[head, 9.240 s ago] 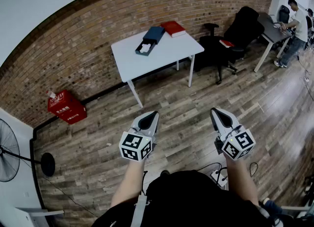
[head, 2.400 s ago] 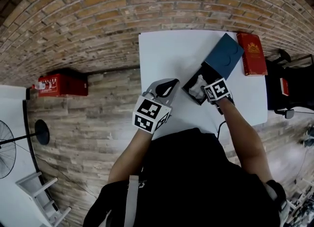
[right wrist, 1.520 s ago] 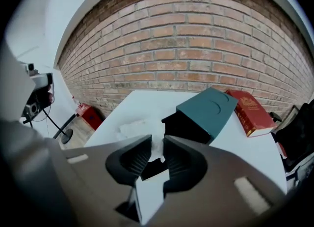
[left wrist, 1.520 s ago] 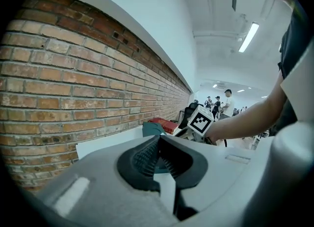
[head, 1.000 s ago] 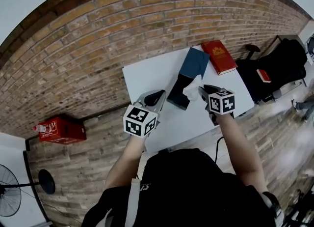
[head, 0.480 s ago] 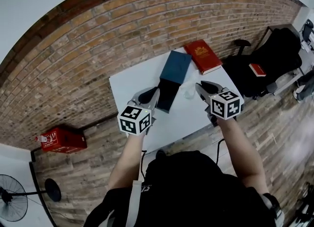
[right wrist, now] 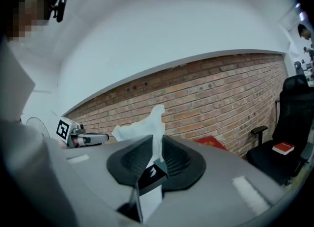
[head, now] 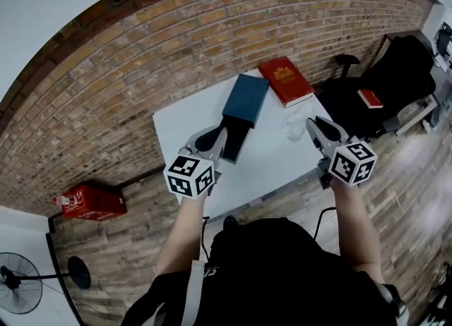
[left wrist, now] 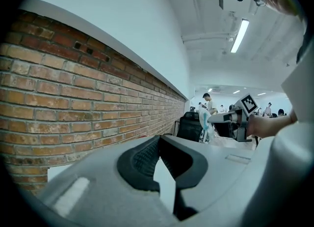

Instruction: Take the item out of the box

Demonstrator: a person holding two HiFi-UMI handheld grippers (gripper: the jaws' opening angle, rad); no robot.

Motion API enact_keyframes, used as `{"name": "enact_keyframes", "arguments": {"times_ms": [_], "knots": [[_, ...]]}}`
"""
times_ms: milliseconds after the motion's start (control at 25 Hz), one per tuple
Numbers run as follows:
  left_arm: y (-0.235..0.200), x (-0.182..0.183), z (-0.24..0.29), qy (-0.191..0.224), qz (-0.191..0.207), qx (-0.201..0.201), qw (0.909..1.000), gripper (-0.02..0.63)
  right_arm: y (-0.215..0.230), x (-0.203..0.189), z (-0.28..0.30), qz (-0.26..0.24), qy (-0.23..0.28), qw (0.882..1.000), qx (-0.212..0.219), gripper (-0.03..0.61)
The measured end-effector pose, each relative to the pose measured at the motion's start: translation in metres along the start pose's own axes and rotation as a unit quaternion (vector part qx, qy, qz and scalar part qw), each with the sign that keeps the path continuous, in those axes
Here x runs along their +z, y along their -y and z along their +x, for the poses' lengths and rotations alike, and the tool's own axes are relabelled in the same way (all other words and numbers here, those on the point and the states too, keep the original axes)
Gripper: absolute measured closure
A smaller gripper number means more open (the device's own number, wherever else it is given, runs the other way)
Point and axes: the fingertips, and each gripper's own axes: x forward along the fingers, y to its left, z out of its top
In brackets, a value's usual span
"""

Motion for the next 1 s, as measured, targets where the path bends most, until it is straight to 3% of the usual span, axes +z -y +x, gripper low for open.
{"name": "enact_keyframes", "arguments": {"times_ms": [480,1000], "knots": [[-0.011,0.007,-0.023,0.008,0.012,0.036,0.9993,0.611,0.047,-0.001,-0.076,-0.009,0.057,0.996,-0.067,0.526],[-0.023,0.0,-0.034,0.008,-0.006,0.044,0.999,0.611,0.03,-0.009,-0.072,-0.003,0.066,0.997,-0.05,0.537]]}}
